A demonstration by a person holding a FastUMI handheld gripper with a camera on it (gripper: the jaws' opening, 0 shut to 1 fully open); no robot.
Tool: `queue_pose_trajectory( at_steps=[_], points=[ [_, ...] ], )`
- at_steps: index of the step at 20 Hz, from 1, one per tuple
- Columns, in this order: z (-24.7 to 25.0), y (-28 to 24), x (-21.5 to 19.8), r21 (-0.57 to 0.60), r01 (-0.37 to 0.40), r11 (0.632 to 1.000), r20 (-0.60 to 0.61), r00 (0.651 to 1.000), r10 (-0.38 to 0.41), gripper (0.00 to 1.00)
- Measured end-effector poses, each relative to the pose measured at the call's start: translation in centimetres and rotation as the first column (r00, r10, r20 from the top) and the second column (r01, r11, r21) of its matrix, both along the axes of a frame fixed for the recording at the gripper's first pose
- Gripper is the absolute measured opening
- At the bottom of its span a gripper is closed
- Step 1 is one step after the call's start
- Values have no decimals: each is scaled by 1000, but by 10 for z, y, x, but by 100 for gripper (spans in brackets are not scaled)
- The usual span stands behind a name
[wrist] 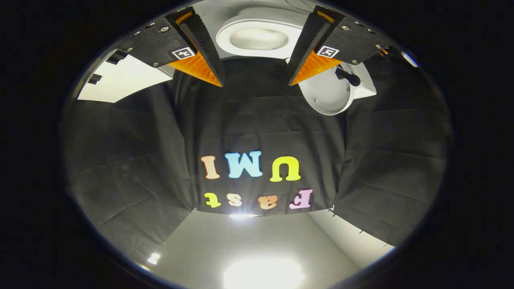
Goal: Open the toilet lid.
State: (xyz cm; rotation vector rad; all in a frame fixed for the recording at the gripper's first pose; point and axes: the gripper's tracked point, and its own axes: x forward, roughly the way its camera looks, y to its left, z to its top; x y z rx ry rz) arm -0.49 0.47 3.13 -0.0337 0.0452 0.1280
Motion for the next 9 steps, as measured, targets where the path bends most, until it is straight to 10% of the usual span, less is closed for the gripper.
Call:
queue_pose_trajectory(
  at_steps=[9],
  points=[
    [2,-4,0,14,-1,1000,-4,1000,1,94]
  ],
)
